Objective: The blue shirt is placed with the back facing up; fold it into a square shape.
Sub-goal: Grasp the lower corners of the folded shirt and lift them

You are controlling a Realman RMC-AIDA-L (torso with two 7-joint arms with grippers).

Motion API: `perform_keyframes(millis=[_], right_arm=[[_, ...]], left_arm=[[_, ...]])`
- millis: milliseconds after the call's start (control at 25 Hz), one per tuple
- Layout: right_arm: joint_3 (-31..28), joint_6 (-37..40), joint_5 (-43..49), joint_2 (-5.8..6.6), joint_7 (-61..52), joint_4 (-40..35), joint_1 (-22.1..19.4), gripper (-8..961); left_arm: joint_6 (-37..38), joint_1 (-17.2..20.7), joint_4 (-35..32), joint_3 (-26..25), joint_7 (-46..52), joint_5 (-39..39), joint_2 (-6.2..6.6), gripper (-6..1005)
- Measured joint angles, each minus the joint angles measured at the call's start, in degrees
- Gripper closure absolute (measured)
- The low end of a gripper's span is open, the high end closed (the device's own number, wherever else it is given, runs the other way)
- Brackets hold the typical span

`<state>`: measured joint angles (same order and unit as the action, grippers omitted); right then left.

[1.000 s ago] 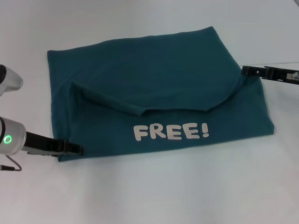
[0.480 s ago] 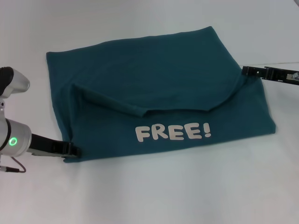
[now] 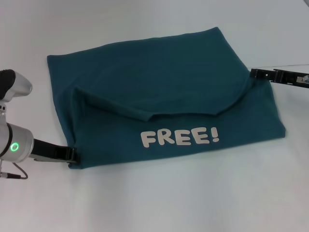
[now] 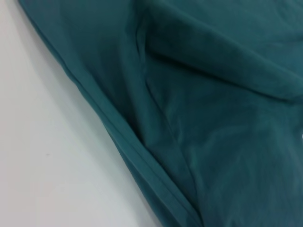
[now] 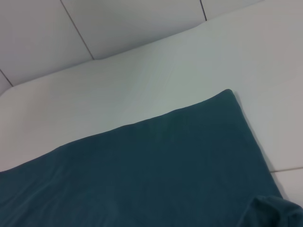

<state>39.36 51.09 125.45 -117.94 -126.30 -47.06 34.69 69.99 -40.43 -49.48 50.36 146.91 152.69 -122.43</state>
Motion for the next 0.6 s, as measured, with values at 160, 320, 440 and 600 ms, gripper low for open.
perform_keyframes(millis=[160, 320, 440, 600], right_arm=[[0.22, 1.18, 0.32, 0.53, -0.83, -0.11, -0.4, 37], [0.58, 3.09, 5.31, 1.89, -6.94, -0.56, -0.64, 37], [0.6, 5.3, 10.68, 3.0, -11.64, -0.8, -0.66, 37], [0.49, 10.43, 16.44, 4.0, -15.87, -1.97, -0.67, 37]], left_arm=[[0.06, -0.01, 0.0, 0.0, -0.49, -0.05, 0.0, 921], [0.34, -0.13, -0.07, 0.0, -0.75, -0.13, 0.0, 951], [0.5, -0.36, -0.09, 0.01, -0.83, -0.13, 0.08, 951], [0.98, -0.72, -0.09, 0.0, -0.84, -0.13, 0.41, 951]])
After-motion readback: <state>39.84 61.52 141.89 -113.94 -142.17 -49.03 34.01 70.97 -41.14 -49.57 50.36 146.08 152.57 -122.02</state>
